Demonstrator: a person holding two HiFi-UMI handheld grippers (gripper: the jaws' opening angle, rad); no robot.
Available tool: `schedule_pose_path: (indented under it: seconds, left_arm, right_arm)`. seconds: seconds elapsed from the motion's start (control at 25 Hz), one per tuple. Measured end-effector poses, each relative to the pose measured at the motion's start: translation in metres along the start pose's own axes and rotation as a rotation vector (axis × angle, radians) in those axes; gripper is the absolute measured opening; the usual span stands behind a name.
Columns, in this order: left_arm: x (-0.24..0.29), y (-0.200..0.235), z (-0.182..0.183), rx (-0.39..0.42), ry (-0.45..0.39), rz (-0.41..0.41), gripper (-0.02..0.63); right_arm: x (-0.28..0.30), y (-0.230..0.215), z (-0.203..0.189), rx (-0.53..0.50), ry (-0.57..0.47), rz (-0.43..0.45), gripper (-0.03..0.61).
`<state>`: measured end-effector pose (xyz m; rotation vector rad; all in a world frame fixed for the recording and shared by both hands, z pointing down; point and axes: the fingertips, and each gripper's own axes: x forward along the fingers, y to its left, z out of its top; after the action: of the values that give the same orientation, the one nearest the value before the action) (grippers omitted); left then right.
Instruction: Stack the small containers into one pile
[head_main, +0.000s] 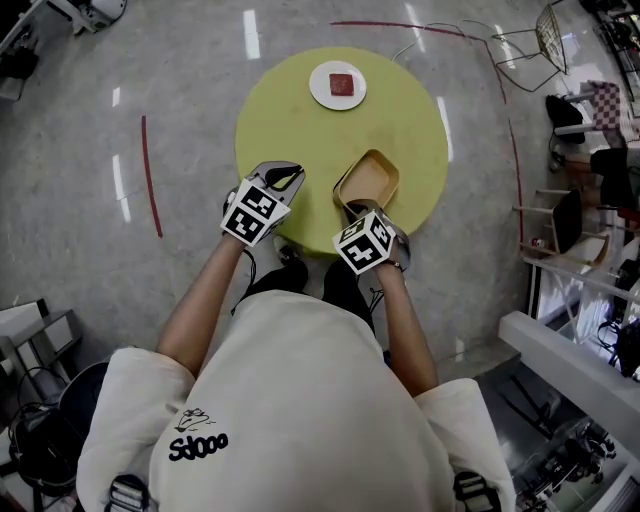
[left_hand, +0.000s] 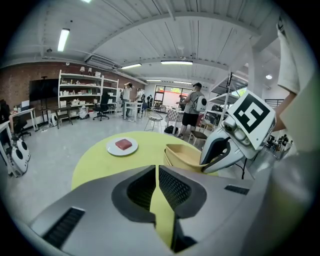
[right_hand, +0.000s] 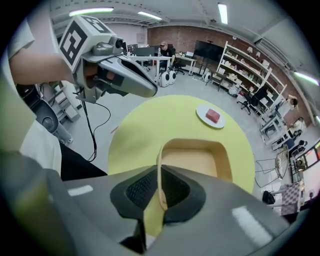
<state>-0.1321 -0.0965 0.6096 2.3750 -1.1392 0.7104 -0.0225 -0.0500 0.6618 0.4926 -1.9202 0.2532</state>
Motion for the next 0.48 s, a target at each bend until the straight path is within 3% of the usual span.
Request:
schedule_pose_path:
  seconds: [0.48]
  left_arm:
    - [-0.007, 0.014, -0.018, -0.030, 0.014, 0.017, 0.023]
  right_arm:
    - [0.026, -0.003, -0.001, -0.029, 0.049, -0.007, 0.031]
